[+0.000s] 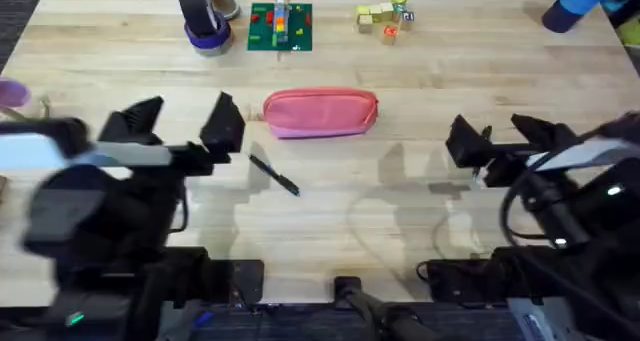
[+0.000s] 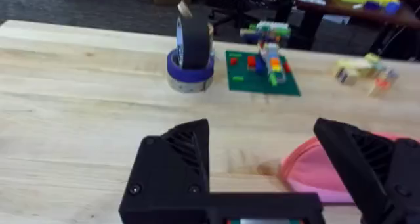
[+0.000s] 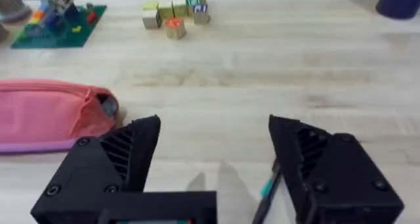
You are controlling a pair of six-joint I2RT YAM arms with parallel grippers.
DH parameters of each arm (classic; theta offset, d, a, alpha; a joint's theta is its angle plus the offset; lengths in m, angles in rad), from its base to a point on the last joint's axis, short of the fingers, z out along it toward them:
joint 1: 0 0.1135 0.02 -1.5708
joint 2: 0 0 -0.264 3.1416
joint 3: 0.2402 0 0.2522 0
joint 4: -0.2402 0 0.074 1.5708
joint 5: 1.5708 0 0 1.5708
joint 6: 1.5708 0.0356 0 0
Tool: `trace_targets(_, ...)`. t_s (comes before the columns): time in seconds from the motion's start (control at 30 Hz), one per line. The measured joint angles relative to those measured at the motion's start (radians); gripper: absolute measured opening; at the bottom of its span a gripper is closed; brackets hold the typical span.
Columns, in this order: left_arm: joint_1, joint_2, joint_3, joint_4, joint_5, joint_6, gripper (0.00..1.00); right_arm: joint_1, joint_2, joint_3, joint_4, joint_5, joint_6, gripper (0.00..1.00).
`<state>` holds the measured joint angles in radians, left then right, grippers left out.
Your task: Unzip the bag, pick up the pens from the table one at a time and place them inside, then zip the bag closed.
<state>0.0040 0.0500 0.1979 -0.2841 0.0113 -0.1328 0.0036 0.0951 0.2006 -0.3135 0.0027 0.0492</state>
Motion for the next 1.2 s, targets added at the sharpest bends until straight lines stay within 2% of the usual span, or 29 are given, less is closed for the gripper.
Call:
trace_targets(0.1, 0.000, 0.072, 0.135, -0.094, 0.000, -0.019, 0.993, 0.000, 0.098, 0.140, -0.114, 0.000, 0.004, 0.995)
trace_targets(0.27, 0.000, 0.289, 0.388, -0.288, 0.023, -0.017, 0.993, 0.000, 0.309, 0.414, -0.274, 0.000, 0.007, 0.996)
trace_targets(0.53, 0.000, 0.663, 0.741, -0.540, 0.124, 0.136, 0.993, 0.000, 0.607, 0.766, -0.461, -0.001, 0.008, 0.996)
trace_targets(0.67, 0.000, 0.779, 0.842, -0.576, 0.152, 0.184, 0.993, 0.000, 0.689, 0.858, -0.493, -0.003, 0.008, 0.996)
trace_targets(0.87, 0.000, 0.830, 0.867, -0.583, 0.177, 0.258, 0.993, 0.000, 0.737, 0.877, -0.507, -0.003, 0.008, 0.996)
trace_targets(0.93, 0.000, 0.831, 0.867, -0.589, 0.205, 0.310, 0.993, 0.000, 0.740, 0.877, -0.508, -0.003, 0.008, 0.995)
trace_targets(1.03, 0.000, 0.831, 0.867, -0.604, 0.282, 0.434, 0.993, 0.000, 0.740, 0.877, -0.508, -0.003, 0.009, 0.996)
trace_targets(1.1, 0.000, 0.831, 0.867, -0.634, 0.338, 0.547, 0.993, 0.000, 0.740, 0.877, -0.508, -0.003, 0.009, 0.996)
trace_targets(1.2, 0.000, 0.831, 0.867, -0.677, 0.392, 0.757, 0.993, 0.000, 0.740, 0.877, -0.508, -0.003, 0.009, 0.996)
